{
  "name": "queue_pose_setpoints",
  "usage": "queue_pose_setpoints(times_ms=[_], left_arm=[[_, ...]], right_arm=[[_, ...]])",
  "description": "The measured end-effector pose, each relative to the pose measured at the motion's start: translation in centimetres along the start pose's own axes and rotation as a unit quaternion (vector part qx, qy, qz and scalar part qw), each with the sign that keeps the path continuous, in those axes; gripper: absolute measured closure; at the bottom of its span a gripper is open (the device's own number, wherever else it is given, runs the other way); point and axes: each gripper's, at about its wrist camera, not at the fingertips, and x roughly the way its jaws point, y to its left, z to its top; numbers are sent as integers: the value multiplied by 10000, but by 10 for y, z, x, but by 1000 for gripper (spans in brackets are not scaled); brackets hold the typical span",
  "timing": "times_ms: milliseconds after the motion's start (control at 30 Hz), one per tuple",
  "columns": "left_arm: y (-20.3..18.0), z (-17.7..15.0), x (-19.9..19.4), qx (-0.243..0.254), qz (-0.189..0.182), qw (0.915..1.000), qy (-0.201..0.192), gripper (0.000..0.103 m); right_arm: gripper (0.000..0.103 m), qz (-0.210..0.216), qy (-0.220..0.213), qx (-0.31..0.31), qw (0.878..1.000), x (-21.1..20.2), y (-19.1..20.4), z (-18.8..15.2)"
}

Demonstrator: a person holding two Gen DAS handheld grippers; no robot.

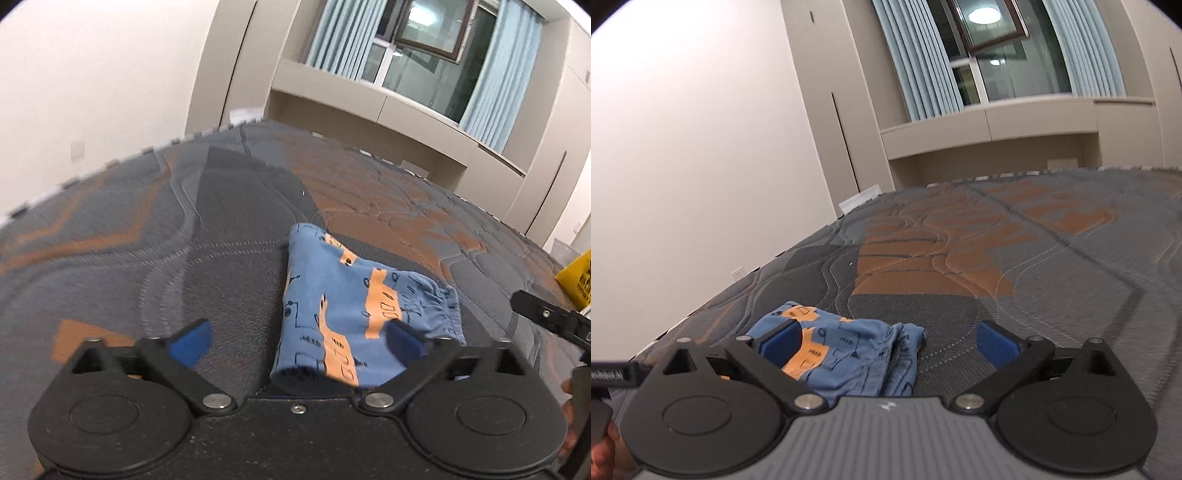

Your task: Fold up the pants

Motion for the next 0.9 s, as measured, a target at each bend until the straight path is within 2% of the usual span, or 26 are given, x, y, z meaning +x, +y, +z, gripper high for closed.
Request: queue_pose_setpoints(times_ms=[233,467,567,733,900], left_arm=[[-12,-25,-64,224,-17,9997,-110,1],[-17,-70,-114,256,63,9982,-542,1],[-17,-93,-127,339,160,9972,-645,1],[-21,-125,-144,674,296,9943,-765,1],[-18,-147,-156,675,330,9929,-919,1]], right_arm=[[0,-133,-282,-119,9994,-75,18,-21],[0,-389,-730,-194,9964,-146,40,-56],[0,-538,-812,-208,9950,-164,51,-78],[0,-812,-924,-600,9906,-186,75,-116],[0,-1007,-839,-755,9885,-200,89,-146]])
